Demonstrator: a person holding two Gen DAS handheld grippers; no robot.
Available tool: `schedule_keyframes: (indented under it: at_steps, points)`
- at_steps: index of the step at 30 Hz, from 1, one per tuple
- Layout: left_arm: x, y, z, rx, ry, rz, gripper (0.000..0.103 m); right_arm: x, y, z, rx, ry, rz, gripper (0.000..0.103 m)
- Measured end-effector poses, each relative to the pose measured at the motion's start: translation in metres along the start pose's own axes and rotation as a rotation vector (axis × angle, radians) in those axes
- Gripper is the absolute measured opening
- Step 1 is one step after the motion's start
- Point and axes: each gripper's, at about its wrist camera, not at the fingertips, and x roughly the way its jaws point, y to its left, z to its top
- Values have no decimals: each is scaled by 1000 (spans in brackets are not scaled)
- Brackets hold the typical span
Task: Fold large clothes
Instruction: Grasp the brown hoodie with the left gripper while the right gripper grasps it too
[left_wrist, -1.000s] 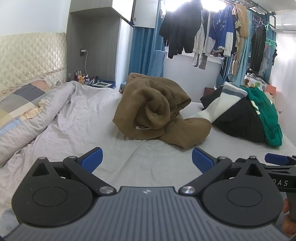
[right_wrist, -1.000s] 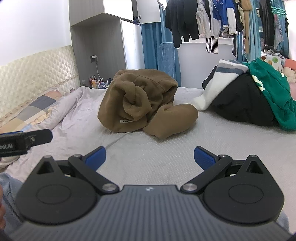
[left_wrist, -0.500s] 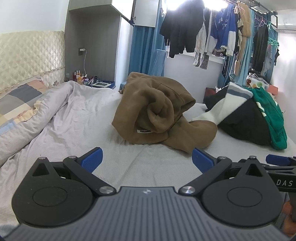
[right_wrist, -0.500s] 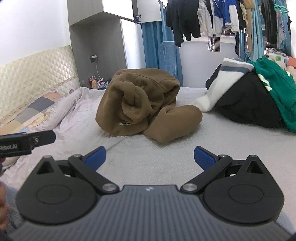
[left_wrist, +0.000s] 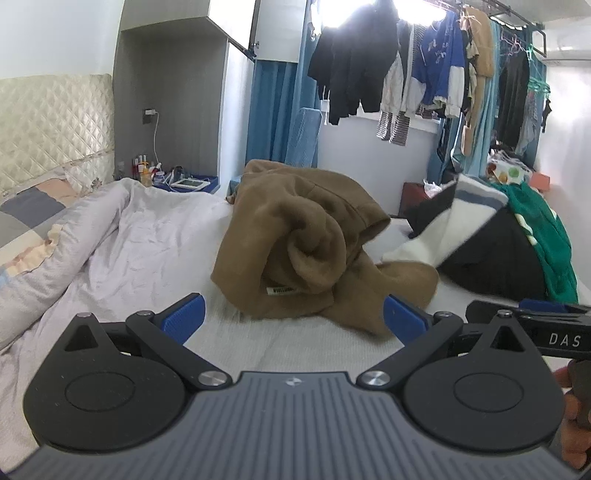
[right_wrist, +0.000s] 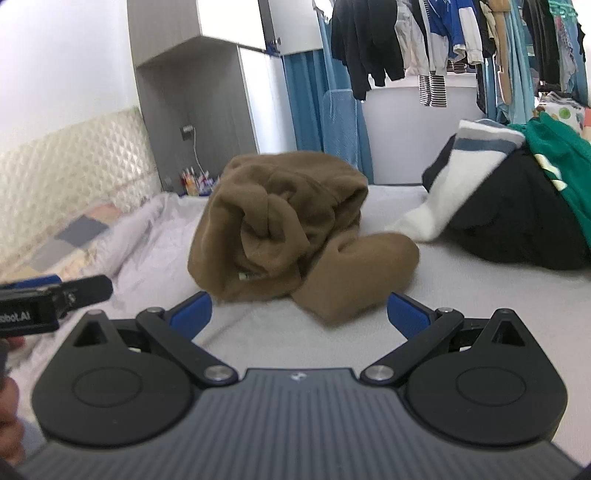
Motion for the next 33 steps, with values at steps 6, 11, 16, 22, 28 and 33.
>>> schedule_keyframes:
  at_steps: [6,11,16,22,28,33]
  points:
    - [57,15,12,2,14,32,103,45,-8,7,58,10,16,101]
    - [114,34,17,-51,28,8,103,82,-11,11,98,15,63,101]
    - [171,65,17,-200,76,-102,103,127,-24,21,219,64,95,96]
    - [243,86,16,-189,104,-100,103,179,-27,27,251,58,93,83]
    - [296,116,4,-197,84,-74,103,236,-14,23,230,93,161,83]
    - [333,137,-12,-240,99,-78,103,267,9,14,98,65,159,83]
